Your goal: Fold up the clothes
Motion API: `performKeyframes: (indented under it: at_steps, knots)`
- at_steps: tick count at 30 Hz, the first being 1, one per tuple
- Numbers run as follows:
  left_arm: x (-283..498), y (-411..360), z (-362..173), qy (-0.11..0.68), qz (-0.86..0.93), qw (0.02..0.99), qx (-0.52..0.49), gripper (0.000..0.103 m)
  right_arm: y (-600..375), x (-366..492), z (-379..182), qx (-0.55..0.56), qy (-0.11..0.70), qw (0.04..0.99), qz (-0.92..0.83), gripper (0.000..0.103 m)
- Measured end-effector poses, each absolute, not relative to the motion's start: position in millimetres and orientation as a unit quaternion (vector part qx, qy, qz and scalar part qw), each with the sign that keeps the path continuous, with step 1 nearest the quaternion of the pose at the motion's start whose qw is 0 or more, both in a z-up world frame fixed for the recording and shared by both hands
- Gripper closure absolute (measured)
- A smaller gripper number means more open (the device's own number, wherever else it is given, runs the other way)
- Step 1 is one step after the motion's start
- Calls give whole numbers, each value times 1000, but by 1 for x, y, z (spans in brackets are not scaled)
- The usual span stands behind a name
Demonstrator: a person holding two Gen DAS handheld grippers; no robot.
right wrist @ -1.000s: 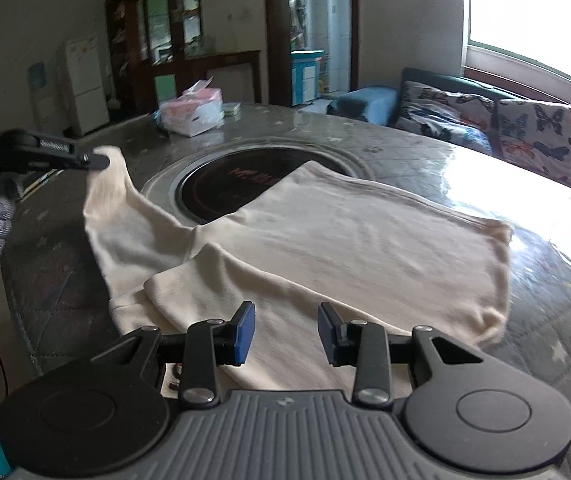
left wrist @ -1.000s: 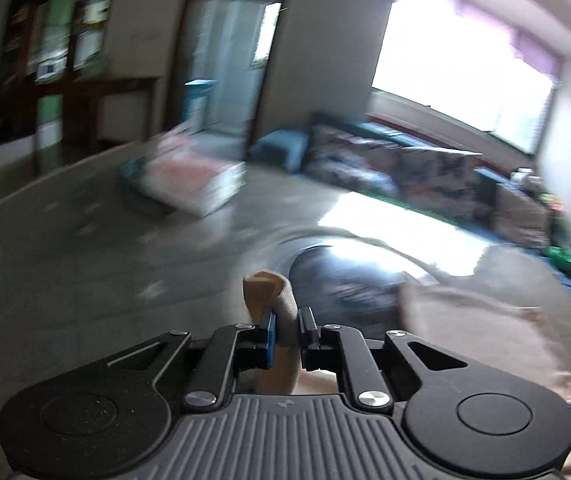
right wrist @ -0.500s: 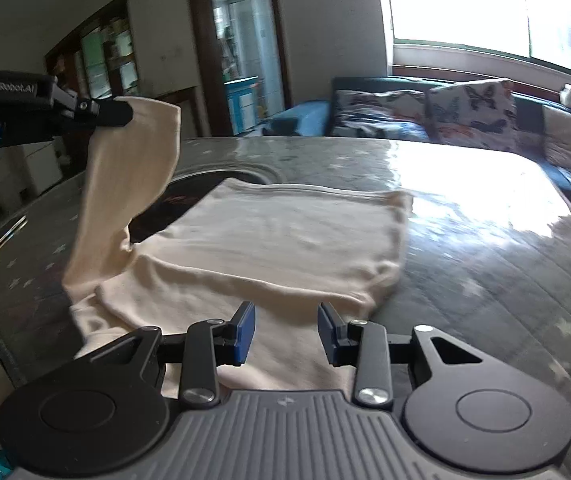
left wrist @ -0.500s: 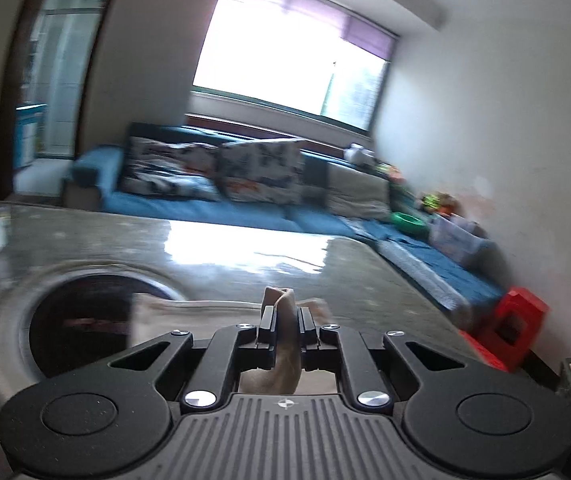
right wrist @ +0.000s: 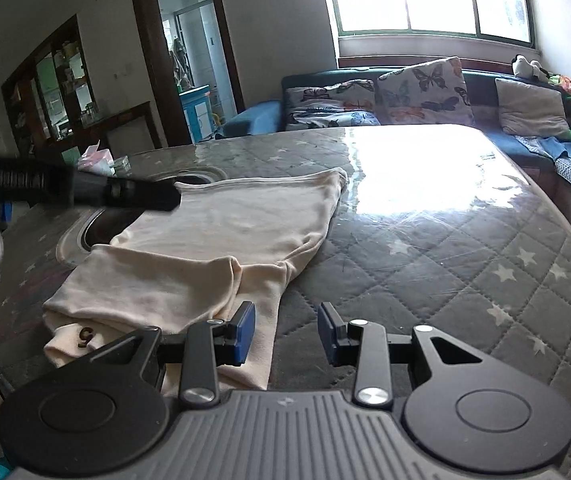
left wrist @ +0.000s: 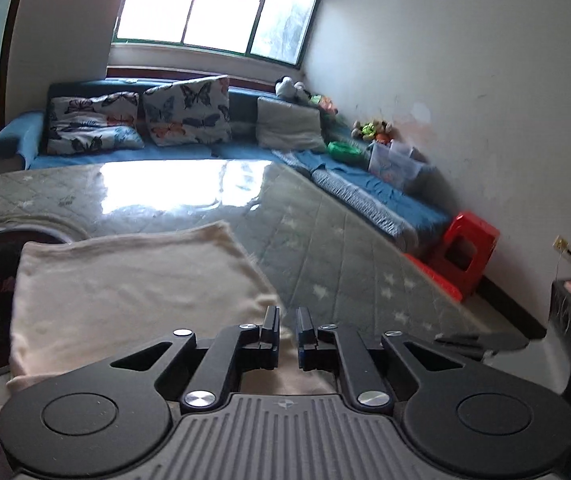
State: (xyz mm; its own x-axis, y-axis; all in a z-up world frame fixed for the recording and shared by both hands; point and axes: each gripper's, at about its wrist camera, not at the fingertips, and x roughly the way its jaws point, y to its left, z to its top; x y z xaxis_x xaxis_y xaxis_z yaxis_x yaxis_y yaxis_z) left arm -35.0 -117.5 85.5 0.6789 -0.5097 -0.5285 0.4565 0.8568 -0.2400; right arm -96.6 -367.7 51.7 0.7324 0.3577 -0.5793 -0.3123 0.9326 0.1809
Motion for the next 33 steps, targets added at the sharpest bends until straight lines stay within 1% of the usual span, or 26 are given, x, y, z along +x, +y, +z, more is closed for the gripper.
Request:
performKeyframes:
  at_steps: [1, 2, 3, 5, 7, 9, 17, 20, 21, 24, 27, 33]
  knots:
    - [-35, -113, 84, 304, -260, 915, -42, 90, -367, -96, 52, 36, 319, 929, 182, 69]
    - [-34, -106, 82, 306, -251, 918, -38, 82, -366, -94, 52, 36, 320, 929, 185, 69]
    - [-35, -97, 79, 309, -239, 920, -33, 70, -364, -92, 53, 37, 321, 928, 188, 69]
    - [-36, -80, 73, 313, -213, 925, -24, 62, -358, -87, 53, 34, 323, 925, 198, 69]
    - [-39, -63, 66, 318, -189, 929, -13, 62, -350, -81, 52, 30, 327, 921, 210, 69]
    - [-43, -45, 58, 324, -164, 932, -8, 58, -341, -74, 51, 25, 331, 917, 221, 69]
    - [-52, 12, 40, 343, -101, 933, -34, 57, -315, -42, 42, 22, 357, 904, 235, 70]
    - [-52, 23, 39, 343, -90, 934, -44, 56, -312, -43, 43, 21, 358, 905, 229, 80]
    - [-52, 26, 39, 342, -88, 934, -46, 56, -311, -43, 43, 21, 358, 905, 228, 88]
    - [-48, 30, 39, 340, -87, 935, -50, 56, -309, -44, 45, 20, 359, 906, 223, 96]
    - [-46, 30, 42, 333, -91, 937, -49, 56, -310, -50, 50, 15, 351, 911, 216, 99]
    - [-37, 23, 44, 324, -102, 940, -41, 56, -308, -64, 71, -6, 330, 924, 193, 99]
